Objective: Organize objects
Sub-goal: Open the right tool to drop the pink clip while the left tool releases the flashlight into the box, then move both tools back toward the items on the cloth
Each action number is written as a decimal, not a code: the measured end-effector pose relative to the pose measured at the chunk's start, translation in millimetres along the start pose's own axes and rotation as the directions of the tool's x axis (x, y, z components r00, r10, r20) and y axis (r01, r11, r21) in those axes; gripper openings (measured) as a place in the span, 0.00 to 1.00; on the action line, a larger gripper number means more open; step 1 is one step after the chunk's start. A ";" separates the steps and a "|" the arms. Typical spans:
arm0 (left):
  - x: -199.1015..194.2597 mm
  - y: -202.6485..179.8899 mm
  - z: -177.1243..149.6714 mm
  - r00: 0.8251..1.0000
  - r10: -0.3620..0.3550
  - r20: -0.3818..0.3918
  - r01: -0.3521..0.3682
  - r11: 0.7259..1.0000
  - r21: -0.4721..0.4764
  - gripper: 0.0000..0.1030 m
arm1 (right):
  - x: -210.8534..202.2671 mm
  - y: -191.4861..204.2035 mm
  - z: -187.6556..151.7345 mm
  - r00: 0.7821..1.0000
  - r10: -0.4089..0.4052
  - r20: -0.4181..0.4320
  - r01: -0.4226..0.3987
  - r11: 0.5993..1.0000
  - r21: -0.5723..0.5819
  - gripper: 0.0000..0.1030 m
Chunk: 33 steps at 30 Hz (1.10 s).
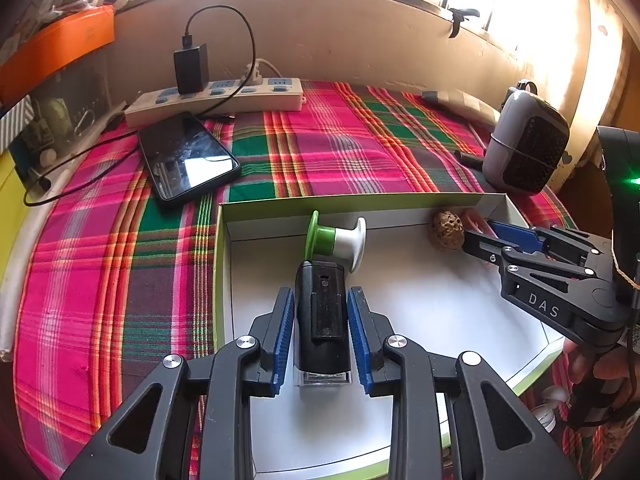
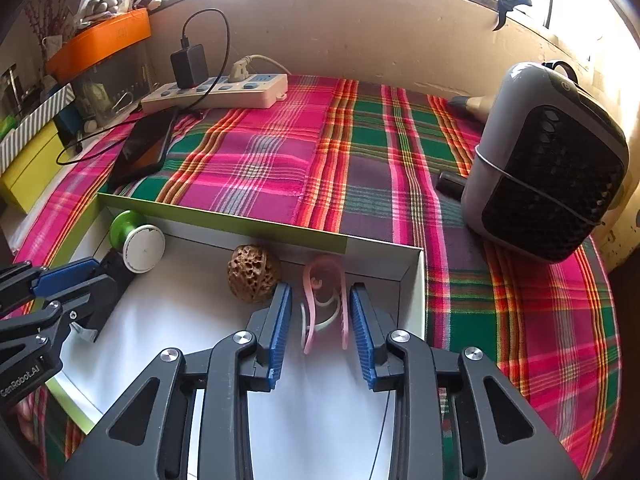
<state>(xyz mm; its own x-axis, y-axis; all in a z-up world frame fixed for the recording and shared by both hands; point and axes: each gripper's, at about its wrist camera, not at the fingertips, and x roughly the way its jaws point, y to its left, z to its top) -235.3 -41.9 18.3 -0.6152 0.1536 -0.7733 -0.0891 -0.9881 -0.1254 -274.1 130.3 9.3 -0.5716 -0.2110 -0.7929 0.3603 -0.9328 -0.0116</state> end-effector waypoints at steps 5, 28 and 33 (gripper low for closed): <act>-5.6 0.6 -2.7 1.000 -0.002 0.003 0.002 1.000 -0.008 0.26 | -4.8 0.2 -2.2 1.000 0.006 0.010 -0.006 1.000 0.010 0.36; -63.2 -14.5 -33.6 0.997 -0.018 0.071 0.017 1.000 0.017 0.27 | -62.5 -5.4 -28.4 0.996 0.017 0.088 -0.026 0.995 0.092 0.43; -74.2 -17.8 -47.6 0.997 -0.032 0.075 0.030 0.999 0.022 0.27 | -76.6 -3.8 -41.8 0.995 0.019 0.101 -0.030 0.994 0.102 0.43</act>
<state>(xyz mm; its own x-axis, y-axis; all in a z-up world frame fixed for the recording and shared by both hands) -150.7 -35.3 48.3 -0.6690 0.1840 -0.7201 -0.1252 -0.9829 -0.1348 -200.9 162.3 44.7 -0.6359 -0.2575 -0.7276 0.3000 -0.9510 0.0743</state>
